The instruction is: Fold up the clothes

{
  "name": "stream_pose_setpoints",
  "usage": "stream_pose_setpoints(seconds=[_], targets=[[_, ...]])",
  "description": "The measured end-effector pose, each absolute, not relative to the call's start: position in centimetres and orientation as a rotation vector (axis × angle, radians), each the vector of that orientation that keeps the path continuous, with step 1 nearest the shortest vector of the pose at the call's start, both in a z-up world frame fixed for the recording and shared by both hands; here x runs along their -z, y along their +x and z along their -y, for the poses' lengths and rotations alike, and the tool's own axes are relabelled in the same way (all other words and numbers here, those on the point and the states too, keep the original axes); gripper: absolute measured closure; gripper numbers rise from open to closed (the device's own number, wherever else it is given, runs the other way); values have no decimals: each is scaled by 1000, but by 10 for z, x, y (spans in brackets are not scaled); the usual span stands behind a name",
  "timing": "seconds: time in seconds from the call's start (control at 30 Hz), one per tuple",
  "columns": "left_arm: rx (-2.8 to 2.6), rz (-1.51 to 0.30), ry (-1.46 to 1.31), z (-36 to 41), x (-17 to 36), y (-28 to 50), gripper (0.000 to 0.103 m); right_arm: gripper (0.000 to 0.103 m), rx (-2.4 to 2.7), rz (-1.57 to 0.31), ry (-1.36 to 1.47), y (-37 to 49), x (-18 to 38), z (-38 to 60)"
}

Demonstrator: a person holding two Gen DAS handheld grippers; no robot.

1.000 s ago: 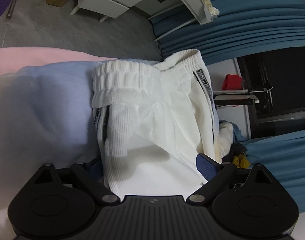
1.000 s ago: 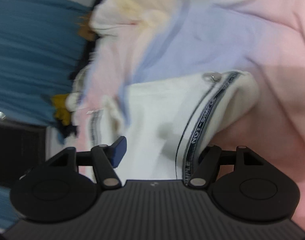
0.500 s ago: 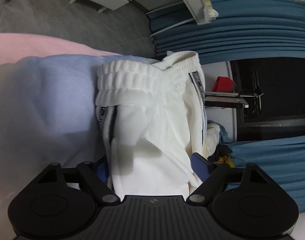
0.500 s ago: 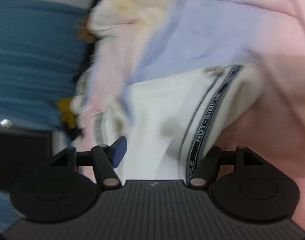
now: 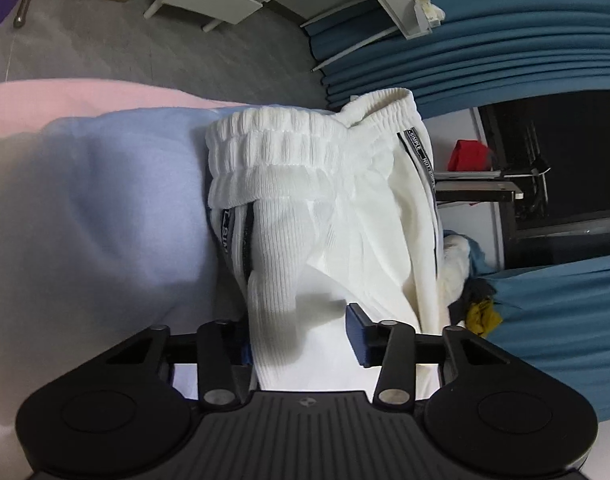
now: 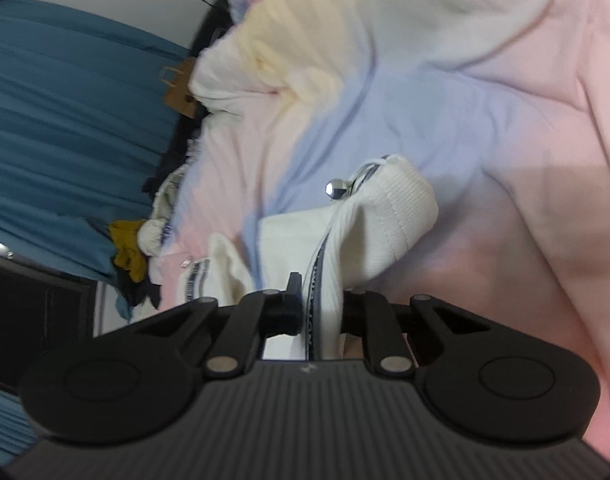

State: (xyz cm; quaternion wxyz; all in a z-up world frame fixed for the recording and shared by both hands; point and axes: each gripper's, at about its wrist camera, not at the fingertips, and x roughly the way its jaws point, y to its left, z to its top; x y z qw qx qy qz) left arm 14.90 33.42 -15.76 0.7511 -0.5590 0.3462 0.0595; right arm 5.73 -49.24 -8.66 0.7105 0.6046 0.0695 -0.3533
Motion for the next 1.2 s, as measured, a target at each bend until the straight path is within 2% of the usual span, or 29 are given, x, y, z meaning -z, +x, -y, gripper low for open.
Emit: stream_pose_setpoints(seconds=[0.2,0.33,0.43,0.5,0.53,0.7,0.77,0.83,0.87,0.9,1.2], targets=[[-145,-762,-1214,-333,156,152,70,90,738,-105,1282,57,69,486],[-163,-791,-1161,-327,151,155,70,90,718,-89,1252,55,61,483],[-184,-803,-1132,-322,145,157,67,90,705,-89,1218,57,56,482],[-185,-810,-1136,-320,144,157,55,90,698,-89,1200,59,54,482],[-181,-816,-1148,-320,144,158,53,90,695,-89,1196,59,54,483],[-211,-826,-1167,-320,147,158,53,90,693,-92,1233,56,61,486],[-222,-832,-1142,-318,146,160,58,90,694,-95,1248,56,65,487],[-232,-839,-1109,-317,144,162,69,90,696,-94,1252,56,65,487],[-237,-843,-1093,-316,144,163,77,90,696,-93,1255,56,66,488],[-235,-838,-1086,-317,143,164,89,90,697,-92,1257,57,66,488],[-168,-748,-956,-311,89,177,95,92,684,-16,1200,62,50,486]])
